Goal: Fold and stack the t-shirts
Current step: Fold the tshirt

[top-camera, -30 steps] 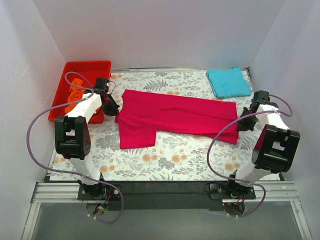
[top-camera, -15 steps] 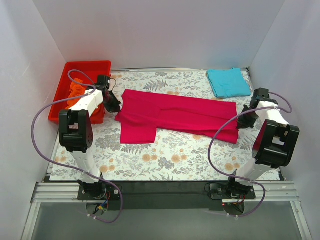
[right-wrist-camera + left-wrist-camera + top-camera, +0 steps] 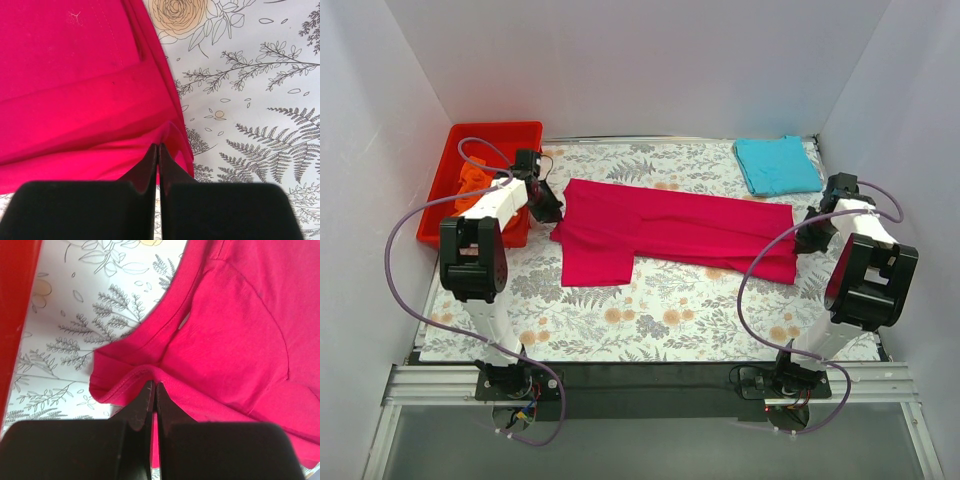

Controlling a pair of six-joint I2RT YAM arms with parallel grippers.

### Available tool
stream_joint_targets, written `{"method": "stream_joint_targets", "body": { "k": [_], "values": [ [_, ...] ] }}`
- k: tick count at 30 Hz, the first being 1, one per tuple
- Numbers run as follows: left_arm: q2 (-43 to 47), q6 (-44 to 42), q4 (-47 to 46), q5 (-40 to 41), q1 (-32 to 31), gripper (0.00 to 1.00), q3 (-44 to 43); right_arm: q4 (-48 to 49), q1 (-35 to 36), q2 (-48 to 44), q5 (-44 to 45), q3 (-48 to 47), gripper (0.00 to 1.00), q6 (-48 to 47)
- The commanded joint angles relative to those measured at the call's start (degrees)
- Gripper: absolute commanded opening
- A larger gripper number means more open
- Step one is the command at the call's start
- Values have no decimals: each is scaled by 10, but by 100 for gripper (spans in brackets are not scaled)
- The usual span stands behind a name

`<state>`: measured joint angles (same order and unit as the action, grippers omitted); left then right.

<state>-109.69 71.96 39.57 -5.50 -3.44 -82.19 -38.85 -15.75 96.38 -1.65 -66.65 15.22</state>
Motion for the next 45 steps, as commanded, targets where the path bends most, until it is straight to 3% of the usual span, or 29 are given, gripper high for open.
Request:
{"method": "stream_joint_targets", "body": {
  "k": [1, 16, 22, 23, 24, 27, 34, 40, 45],
  "values": [
    [-4, -13, -18, -8, 4, 0, -19, 16, -3, 4, 14, -30, 1, 0],
    [-12, -19, -39, 11, -5, 0, 2, 40, 2, 41, -9, -47, 7, -14],
    [-4, -11, -47, 8, -5, 1, -2, 47, 2, 48, -12, -59, 36, -10],
    [-1, -11, -49, 1, -5, 6, -4, 47, 2, 43, -13, -59, 42, -10],
    [9, -11, -49, 0, -5, 20, -6, 46, 2, 37, -13, -60, 45, -11],
    [46, -8, -52, -4, -6, 40, 3, 45, 2, 7, -14, -38, 53, -12],
    [155, 12, -57, 28, -6, 71, 105, 47, -12, -89, -26, 74, 61, 16],
    [196, 37, -91, 40, -6, 71, 208, 75, -32, -181, -67, 156, 64, 52],
    [190, 56, -142, 48, -6, 59, 239, 98, -56, -210, -85, 215, 61, 70]
  ]
}}
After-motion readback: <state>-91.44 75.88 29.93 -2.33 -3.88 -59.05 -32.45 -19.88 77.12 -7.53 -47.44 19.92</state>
